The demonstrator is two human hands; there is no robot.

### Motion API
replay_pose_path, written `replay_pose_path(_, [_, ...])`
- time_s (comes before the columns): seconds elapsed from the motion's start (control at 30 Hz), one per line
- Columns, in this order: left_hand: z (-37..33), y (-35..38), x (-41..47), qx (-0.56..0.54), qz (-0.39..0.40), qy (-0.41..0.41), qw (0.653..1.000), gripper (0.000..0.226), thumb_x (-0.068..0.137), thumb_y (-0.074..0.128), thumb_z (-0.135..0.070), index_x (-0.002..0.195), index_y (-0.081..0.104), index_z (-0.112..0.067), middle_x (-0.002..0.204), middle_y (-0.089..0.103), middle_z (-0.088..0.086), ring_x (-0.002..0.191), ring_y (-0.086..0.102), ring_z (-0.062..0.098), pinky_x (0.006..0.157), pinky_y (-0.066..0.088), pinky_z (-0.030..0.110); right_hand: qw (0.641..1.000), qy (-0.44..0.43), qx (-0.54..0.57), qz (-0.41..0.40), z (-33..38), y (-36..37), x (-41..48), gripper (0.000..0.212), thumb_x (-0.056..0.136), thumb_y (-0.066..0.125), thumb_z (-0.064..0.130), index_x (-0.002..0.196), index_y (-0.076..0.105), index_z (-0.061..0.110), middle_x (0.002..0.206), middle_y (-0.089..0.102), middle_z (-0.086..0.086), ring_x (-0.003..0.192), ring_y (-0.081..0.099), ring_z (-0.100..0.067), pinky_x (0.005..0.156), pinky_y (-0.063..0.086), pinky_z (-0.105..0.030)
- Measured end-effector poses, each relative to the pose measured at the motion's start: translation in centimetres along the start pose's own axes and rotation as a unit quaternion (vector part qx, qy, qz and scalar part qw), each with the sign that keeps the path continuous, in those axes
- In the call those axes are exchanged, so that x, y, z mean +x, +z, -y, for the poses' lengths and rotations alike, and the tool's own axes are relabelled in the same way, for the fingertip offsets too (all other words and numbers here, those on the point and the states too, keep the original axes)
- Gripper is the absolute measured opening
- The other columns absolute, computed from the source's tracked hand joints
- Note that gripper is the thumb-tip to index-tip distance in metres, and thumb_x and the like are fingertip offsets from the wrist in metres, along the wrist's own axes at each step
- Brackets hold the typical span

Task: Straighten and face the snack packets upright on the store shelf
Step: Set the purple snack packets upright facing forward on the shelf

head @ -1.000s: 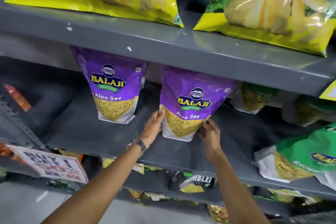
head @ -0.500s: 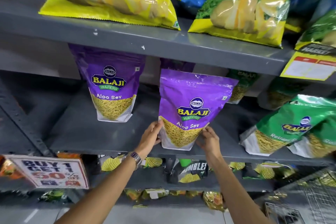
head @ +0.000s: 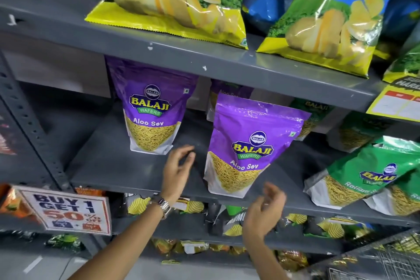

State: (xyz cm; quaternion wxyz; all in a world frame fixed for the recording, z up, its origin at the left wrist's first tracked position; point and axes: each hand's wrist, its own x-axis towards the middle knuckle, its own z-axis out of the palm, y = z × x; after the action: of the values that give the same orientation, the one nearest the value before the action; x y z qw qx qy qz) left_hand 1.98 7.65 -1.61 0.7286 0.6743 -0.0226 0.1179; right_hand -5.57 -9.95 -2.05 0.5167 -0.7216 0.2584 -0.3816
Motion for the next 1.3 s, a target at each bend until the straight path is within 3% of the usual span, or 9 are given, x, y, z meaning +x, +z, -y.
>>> replay_pose_path(0.13, [0.7, -6.5, 2.4, -0.012, -0.195, 0.041, 0.98, 0.016, 0.087, 0.059, -0.012, 0.102, 0.06, -0.019, 0.113, 0.063, 0.013, 0.101, 0.059, 0.018, 0.089, 0.047, 0.033, 0.97, -0.047, 0.051, 0.232, 0.7, 2.1, -5.0, 0.044, 0.069, 0.041, -0.007, 0.095, 0.055, 0.026, 0.086, 0.065, 0.009, 0.082, 0.061, -0.004, 0.07, 0.046, -0.013])
replay_pose_path(0.2, [1.0, -9.4, 4.1, -0.025, -0.271, 0.025, 0.962, 0.021, 0.088, 0.057, -0.017, 0.109, 0.056, -0.016, 0.114, 0.06, 0.01, 0.099, 0.058, 0.007, 0.094, 0.045, 0.039, 0.941, -0.034, 0.057, 0.333, 1.7, 4.6, -5.3, 0.042, 0.073, 0.043, -0.007, 0.096, 0.057, 0.024, 0.089, 0.065, 0.008, 0.08, 0.061, -0.006, 0.069, 0.048, -0.016])
replay_pose_path(0.27, [1.5, -11.7, 5.9, -0.032, -0.278, -0.015, 0.96, 0.033, 0.091, 0.054, -0.022, 0.122, 0.049, -0.01, 0.128, 0.053, 0.012, 0.111, 0.053, 0.014, 0.103, 0.04, 0.047, 0.92, -0.047, 0.021, 0.389, 3.3, 7.6, -4.9, 0.031, 0.081, 0.045, 0.003, 0.094, 0.058, 0.028, 0.088, 0.064, 0.01, 0.078, 0.063, -0.013, 0.072, 0.05, -0.026])
replay_pose_path(0.37, [1.9, -13.9, 8.2, -0.009, -0.208, -0.092, 0.974, 0.051, 0.093, 0.046, -0.037, 0.138, 0.034, -0.017, 0.148, 0.033, 0.009, 0.133, 0.038, 0.022, 0.109, 0.033, 0.053, 0.927, -0.025, 0.01, 0.375, 6.0, 12.6, -3.7, 0.02, 0.09, 0.049, 0.006, 0.096, 0.059, 0.022, 0.082, 0.066, 0.008, 0.081, 0.063, -0.018, 0.079, 0.049, -0.035])
replay_pose_path(0.53, [1.1, -15.0, 10.6, -0.002, -0.087, -0.159, 0.983, 0.063, 0.092, 0.03, -0.054, 0.146, 0.012, -0.026, 0.156, 0.017, -0.006, 0.137, 0.027, 0.016, 0.105, 0.035, 0.046, 0.891, 0.24, 0.131, 0.363, 10.2, 19.6, -0.7, 0.03, 0.092, 0.05, 0.013, 0.122, 0.05, 0.015, 0.113, 0.057, -0.001, 0.108, 0.05, -0.017, 0.096, 0.038, -0.036])
replay_pose_path(0.73, [1.4, -15.2, 11.4, -0.04, -0.005, -0.174, 0.984, 0.039, 0.09, 0.038, -0.053, 0.124, 0.043, -0.034, 0.122, 0.051, -0.009, 0.111, 0.049, 0.009, 0.093, 0.043, 0.039, 0.86, 0.226, 0.177, 0.421, 11.2, 20.7, -0.2, 0.022, 0.093, 0.043, 0.007, 0.113, 0.05, 0.015, 0.113, 0.055, -0.008, 0.089, 0.056, -0.012, 0.08, 0.048, -0.026])
replay_pose_path(0.87, [1.5, -15.5, 10.8, -0.025, -0.017, -0.162, 0.986, 0.032, 0.089, 0.045, -0.048, 0.117, 0.046, -0.03, 0.114, 0.054, -0.007, 0.102, 0.053, 0.006, 0.082, 0.049, 0.034, 0.873, 0.204, 0.188, 0.402, 10.4, 20.2, -1.0, 0.03, 0.094, 0.046, 0.009, 0.123, 0.054, 0.01, 0.113, 0.058, -0.007, 0.095, 0.058, -0.013, 0.089, 0.049, -0.033])
replay_pose_path(1.03, [0.9, -16.3, 9.1, -0.01, -0.012, -0.163, 0.987, 0.041, 0.085, 0.054, -0.047, 0.116, 0.05, -0.022, 0.112, 0.057, -0.006, 0.104, 0.055, 0.007, 0.081, 0.052, 0.034, 0.867, 0.152, 0.201, 0.429, 9.7, 18.5, -1.9, 0.022, 0.095, 0.045, 0.012, 0.108, 0.058, 0.023, 0.103, 0.065, 0.005, 0.09, 0.063, -0.005, 0.076, 0.053, -0.016])
replay_pose_path(1.3, [0.8, -17.9, 4.9, -0.027, -0.007, -0.157, 0.987, 0.026, 0.078, 0.061, -0.05, 0.098, 0.057, -0.032, 0.104, 0.06, -0.012, 0.101, 0.056, -0.002, 0.078, 0.051, 0.029, 0.855, 0.076, 0.2, 0.472, 8.3, 15.2, -3.5, 0.023, 0.097, 0.042, 0.01, 0.1, 0.061, 0.023, 0.092, 0.072, 0.019, 0.089, 0.065, 0.004, 0.087, 0.053, -0.026])
